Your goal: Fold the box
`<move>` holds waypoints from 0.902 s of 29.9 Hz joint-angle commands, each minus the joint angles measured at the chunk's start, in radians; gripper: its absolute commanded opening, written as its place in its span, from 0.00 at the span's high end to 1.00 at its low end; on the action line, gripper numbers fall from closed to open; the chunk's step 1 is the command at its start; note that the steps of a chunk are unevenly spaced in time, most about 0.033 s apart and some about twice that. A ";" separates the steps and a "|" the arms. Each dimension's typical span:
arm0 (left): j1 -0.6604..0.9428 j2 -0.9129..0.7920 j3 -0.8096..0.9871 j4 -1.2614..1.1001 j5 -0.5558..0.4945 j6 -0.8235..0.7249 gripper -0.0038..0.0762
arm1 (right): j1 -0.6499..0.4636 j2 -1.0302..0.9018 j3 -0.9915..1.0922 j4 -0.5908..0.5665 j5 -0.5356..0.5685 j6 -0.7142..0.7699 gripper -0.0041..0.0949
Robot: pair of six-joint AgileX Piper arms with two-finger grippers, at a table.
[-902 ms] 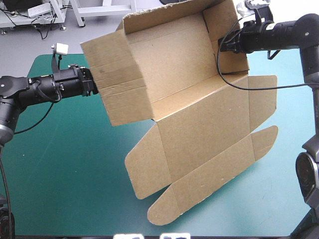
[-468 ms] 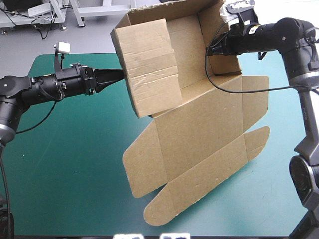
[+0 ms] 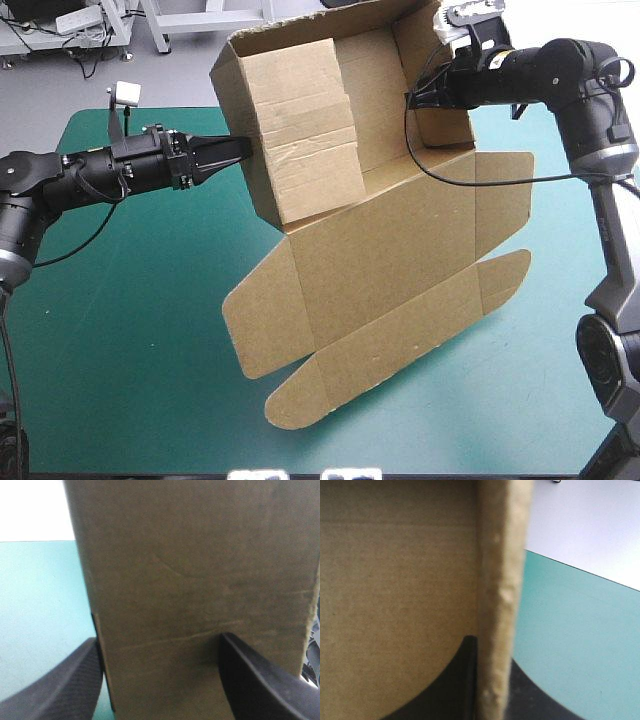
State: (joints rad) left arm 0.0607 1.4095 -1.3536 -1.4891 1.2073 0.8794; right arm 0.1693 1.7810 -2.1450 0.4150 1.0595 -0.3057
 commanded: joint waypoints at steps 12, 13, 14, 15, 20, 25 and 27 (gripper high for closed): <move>-0.014 -0.042 -0.035 0.037 0.021 -0.016 0.36 | 0.010 -0.050 -0.031 -0.018 -0.092 0.065 0.97; -0.014 -0.042 -0.035 0.037 0.008 -0.016 0.36 | 0.010 -0.050 -0.031 -0.025 -0.096 0.065 0.97; -0.014 -0.042 -0.035 0.037 -0.003 -0.016 0.36 | 0.010 -0.050 -0.031 -0.039 -0.101 0.072 0.97; -0.014 -0.042 -0.035 0.038 -0.010 -0.016 0.36 | 0.010 -0.050 -0.031 -0.057 -0.101 0.078 0.97; -0.014 -0.042 -0.035 0.021 -0.023 -0.014 0.36 | 0.010 -0.049 -0.031 -0.077 -0.106 0.086 0.98; -0.014 -0.042 -0.035 0.016 -0.047 -0.014 0.36 | 0.026 -0.049 -0.031 -0.075 -0.114 0.092 0.97; -0.014 -0.042 -0.035 0.016 -0.069 -0.014 0.35 | 0.048 -0.049 -0.031 -0.103 -0.119 0.097 0.97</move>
State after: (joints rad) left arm 0.0520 1.4022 -1.3570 -1.3827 1.1677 0.8666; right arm 0.1935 1.7817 -2.1450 0.2999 1.0200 -0.2287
